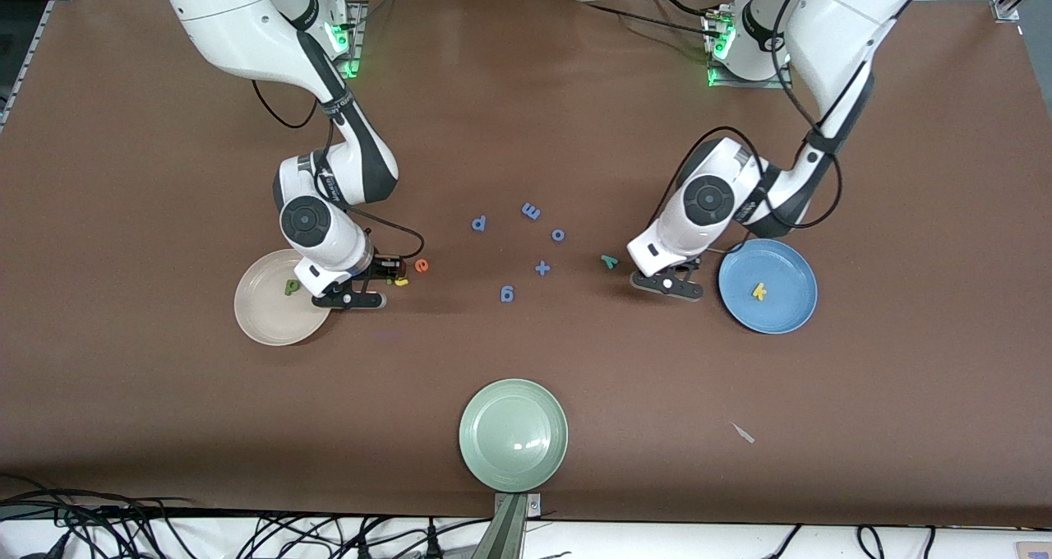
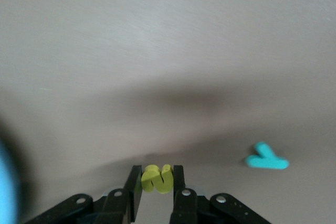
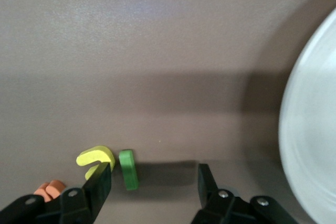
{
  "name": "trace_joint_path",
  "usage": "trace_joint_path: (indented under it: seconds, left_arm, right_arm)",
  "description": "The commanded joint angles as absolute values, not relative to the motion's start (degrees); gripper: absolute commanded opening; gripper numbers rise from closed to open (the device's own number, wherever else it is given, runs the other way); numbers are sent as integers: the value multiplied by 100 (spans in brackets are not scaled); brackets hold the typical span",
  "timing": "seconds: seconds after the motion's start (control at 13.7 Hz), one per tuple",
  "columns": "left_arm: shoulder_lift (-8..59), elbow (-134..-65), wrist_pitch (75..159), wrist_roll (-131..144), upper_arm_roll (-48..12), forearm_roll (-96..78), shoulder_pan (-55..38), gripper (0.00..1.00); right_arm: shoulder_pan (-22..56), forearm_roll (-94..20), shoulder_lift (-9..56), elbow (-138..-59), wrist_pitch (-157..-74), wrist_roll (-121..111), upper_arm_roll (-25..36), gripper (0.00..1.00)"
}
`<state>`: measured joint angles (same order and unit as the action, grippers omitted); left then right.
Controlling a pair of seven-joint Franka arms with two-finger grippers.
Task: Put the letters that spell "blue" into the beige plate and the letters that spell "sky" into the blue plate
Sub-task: 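Drop the 2 on the blue plate with the left gripper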
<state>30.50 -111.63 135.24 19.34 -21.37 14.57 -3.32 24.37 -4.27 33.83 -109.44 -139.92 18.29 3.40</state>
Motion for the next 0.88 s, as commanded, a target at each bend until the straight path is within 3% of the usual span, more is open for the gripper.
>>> trace_joint_path:
  seconds: [0.0,0.29,0.37,0.44,0.51,0.8]
  left_arm:
    - [2558,-11224,13026,927,-2171,1538,156,9]
    - [2522,-11276,12850,-551,-2162,1564,921,12]
    - [2557,-11285,12850,-736,-2162,1547,1097,20]
    - [2584,-11285,12850,-756,-2171,1538,1220,56]
    - [2584,-11285,12850,-704,-2171,1529,1204,100]
    - [2540,-11215,12832,-336,-2495,1521,1160,100]
  right_arm:
    - [2399,-501,3252,-11118,-14036,1679,325,75]
    - [2399,-501,3217,-11109,-13922,1723,325,75]
    - [2399,-501,3225,-11101,-13922,1723,325,75]
    - [2399,-501,3208,-11101,-13913,1757,325,75]
    - [2399,-501,3191,-11048,-13896,1714,325,75]
    - [2399,-519,2901,-11074,-13210,1802,325,75]
